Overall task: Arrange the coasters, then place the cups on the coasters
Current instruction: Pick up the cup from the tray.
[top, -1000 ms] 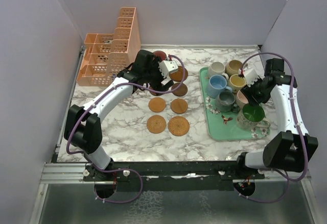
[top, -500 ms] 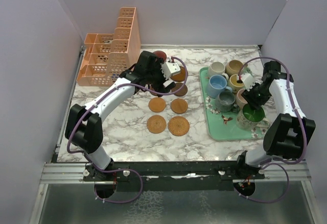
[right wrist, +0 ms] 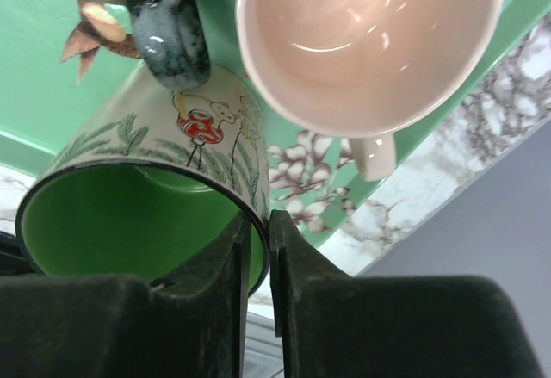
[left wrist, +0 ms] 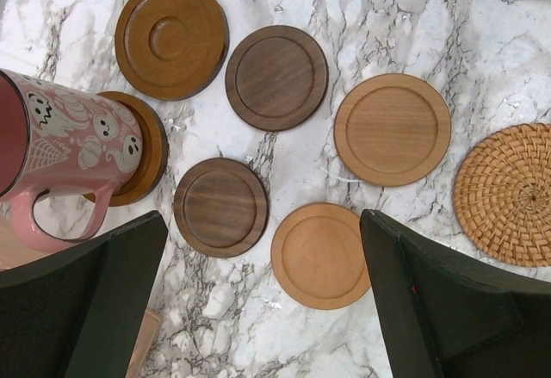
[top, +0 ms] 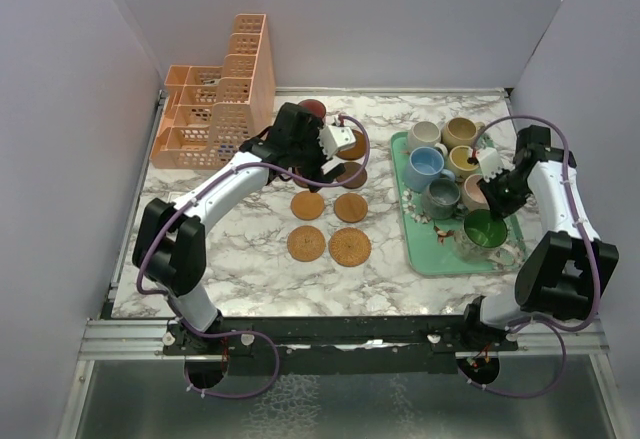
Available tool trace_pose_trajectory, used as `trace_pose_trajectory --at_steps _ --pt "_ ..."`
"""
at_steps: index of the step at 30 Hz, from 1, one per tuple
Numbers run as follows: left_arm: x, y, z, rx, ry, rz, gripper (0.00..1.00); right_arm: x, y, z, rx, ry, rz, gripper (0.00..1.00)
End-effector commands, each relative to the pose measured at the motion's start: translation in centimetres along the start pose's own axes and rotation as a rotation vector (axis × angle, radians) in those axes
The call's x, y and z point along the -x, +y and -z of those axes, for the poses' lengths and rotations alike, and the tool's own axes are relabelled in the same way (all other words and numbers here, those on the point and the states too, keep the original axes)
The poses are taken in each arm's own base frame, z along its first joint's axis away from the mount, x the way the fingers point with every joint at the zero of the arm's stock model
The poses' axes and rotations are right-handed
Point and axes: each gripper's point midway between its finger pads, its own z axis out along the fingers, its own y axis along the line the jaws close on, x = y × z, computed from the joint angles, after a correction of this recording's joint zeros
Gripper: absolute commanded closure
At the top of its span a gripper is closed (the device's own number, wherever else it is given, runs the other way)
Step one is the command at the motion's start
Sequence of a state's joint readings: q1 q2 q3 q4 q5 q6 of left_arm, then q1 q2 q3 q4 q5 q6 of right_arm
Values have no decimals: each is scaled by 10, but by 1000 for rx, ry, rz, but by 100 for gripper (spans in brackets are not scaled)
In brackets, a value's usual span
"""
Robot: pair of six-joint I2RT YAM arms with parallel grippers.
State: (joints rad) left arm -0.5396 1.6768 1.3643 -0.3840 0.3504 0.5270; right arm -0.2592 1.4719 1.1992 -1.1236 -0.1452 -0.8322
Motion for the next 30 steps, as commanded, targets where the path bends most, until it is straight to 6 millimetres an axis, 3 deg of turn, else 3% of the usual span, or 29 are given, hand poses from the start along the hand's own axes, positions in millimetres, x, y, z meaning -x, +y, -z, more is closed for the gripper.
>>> trace_pose_trajectory --at_steps 1,8,12,15,17,23,30 --pt "0 0 -2 1 17 -13 1 -5 33 3 87 -10 -176 89" --pt "-6 -6 -11 -21 39 -9 1 -12 55 2 167 14 -232 91" --pt "-7 -8 -11 -26 40 -11 1 -12 54 9 145 -20 -136 76" --pt "-6 -9 -12 -31 36 -16 1 4 41 19 99 -110 0 53" --pt "-5 -11 -13 -34 37 -20 1 19 28 25 62 -162 69 47" --pt "-3 -13 -11 -33 35 -40 1 40 22 19 116 -195 216 38" --pt "-7 -14 -11 -30 46 -51 1 46 28 5 159 -154 305 37"
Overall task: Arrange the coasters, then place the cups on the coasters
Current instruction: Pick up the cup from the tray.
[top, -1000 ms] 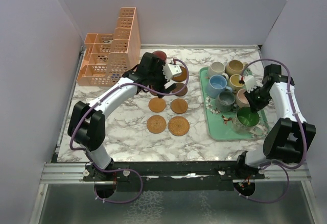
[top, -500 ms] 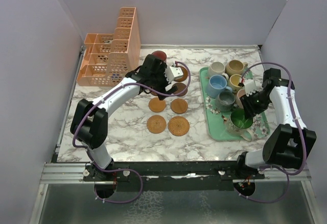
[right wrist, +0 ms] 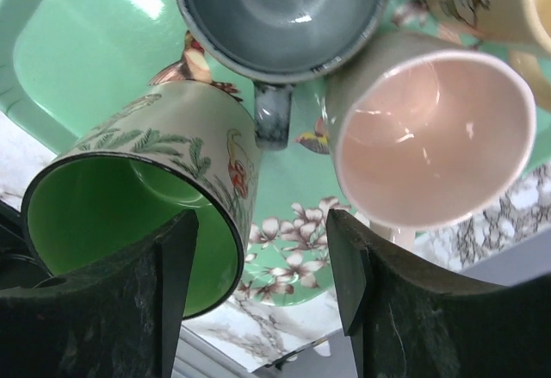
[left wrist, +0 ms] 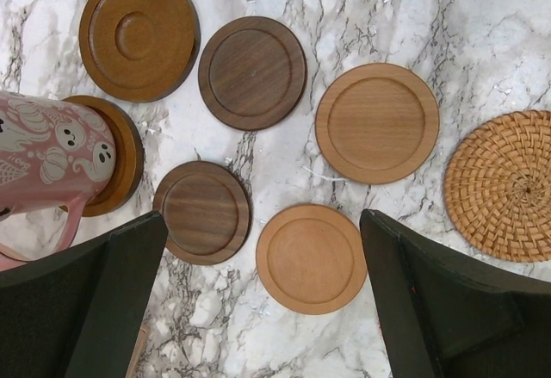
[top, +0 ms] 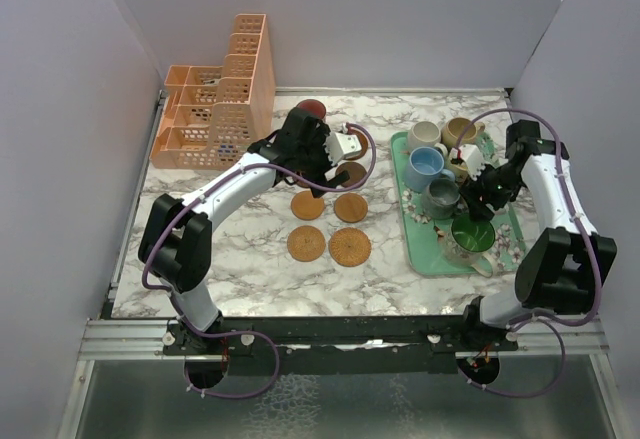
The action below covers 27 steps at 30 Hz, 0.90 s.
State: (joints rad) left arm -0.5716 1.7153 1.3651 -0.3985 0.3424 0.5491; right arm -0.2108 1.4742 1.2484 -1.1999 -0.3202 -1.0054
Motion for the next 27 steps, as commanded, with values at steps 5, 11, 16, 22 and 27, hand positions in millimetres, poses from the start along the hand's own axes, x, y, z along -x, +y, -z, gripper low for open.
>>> trace_pose_trajectory --at_steps 5,11,16,22,27 --pt "2 1 4 14 7 -30 1 16 6 -11 61 -27 100 40" --pt "2 -1 3 8 8 -32 1 5 20 -23 103 -2 24 63" --pt "5 -4 3 3 2 -34 1 -3 30 -24 88 8 -28 72" --pt "5 -7 1 -8 -1 -32 1 -5 31 -14 16 25 -215 85" --pt "9 -9 1 -12 -8 -34 1 -13 35 -6 -50 60 -382 91"
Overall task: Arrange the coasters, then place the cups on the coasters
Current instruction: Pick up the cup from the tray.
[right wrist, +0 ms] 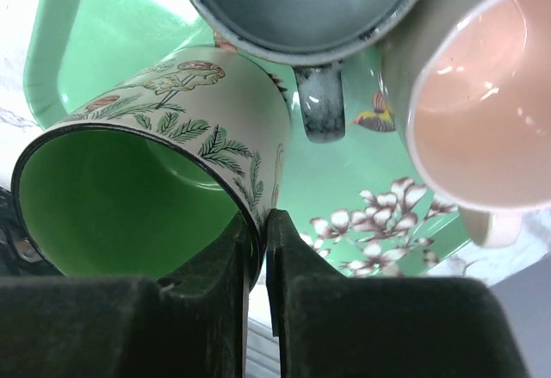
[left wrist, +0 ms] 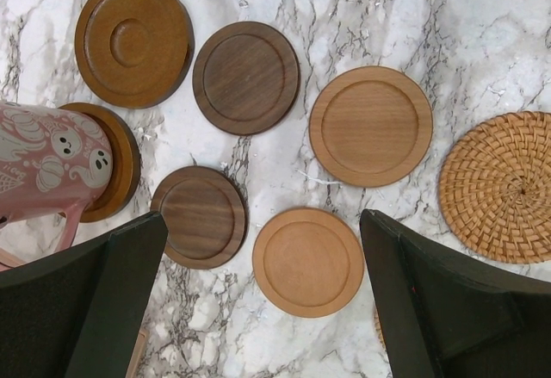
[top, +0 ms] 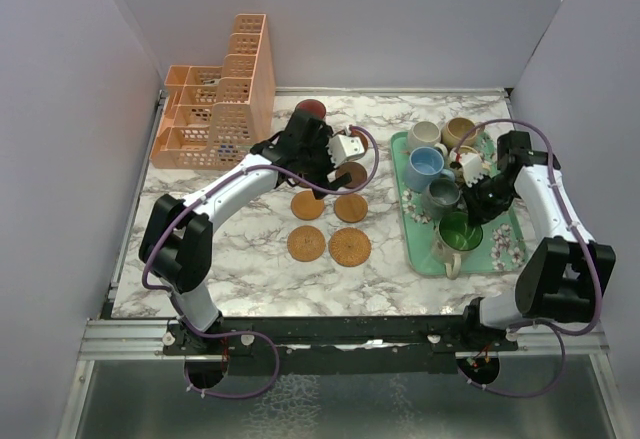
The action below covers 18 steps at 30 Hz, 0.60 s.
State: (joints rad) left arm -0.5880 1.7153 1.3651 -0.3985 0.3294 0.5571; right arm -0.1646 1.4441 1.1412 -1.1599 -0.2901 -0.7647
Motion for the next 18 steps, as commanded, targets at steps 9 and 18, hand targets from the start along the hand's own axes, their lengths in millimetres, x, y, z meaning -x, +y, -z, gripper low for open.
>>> trace_pose_trajectory --at_steps 9,18 --pt "7 -9 2 -21 -10 -20 1 -14 23 18 -40 3 -156 57" --pt "19 -12 12 -22 -46 -36 1 12 2 21 -22 -65 155 38"
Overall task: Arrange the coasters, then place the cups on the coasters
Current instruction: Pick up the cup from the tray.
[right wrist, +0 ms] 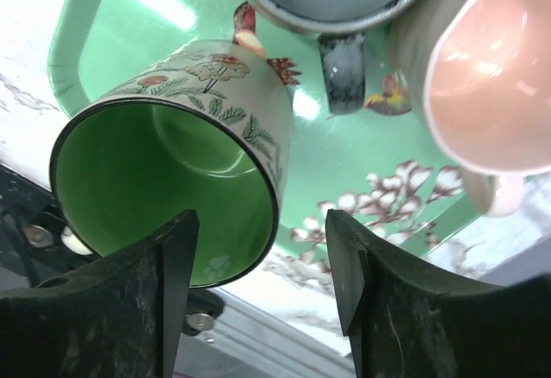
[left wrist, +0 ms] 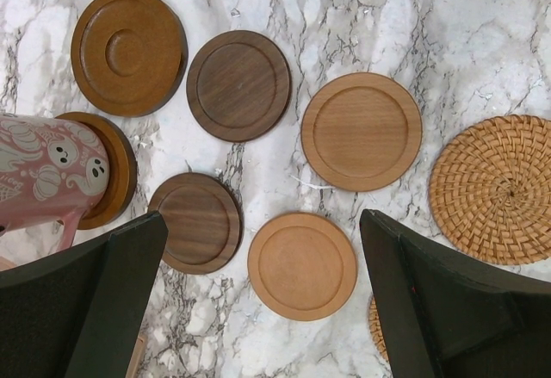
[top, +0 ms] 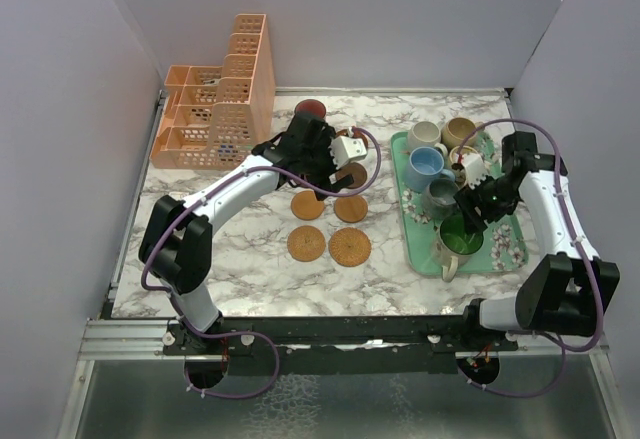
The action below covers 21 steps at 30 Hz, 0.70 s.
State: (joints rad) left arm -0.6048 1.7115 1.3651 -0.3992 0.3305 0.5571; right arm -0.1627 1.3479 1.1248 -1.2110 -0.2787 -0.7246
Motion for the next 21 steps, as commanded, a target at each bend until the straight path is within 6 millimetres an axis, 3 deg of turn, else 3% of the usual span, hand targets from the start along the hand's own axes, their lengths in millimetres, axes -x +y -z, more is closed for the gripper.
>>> trace_pose_trajectory --at_steps 1,8,16,21 --pt "14 -6 13 -10 -39 -25 1 23 -14 0 12 -65 211 37" --pt "14 -5 14 -2 -36 -35 1 29 -10 -13 84 -76 290 39" --pt "16 -6 11 -3 -40 -30 1 19 1 -21 110 -71 277 61" --pt "16 -5 12 0 -42 -29 1 12 7 -27 116 -74 262 67"
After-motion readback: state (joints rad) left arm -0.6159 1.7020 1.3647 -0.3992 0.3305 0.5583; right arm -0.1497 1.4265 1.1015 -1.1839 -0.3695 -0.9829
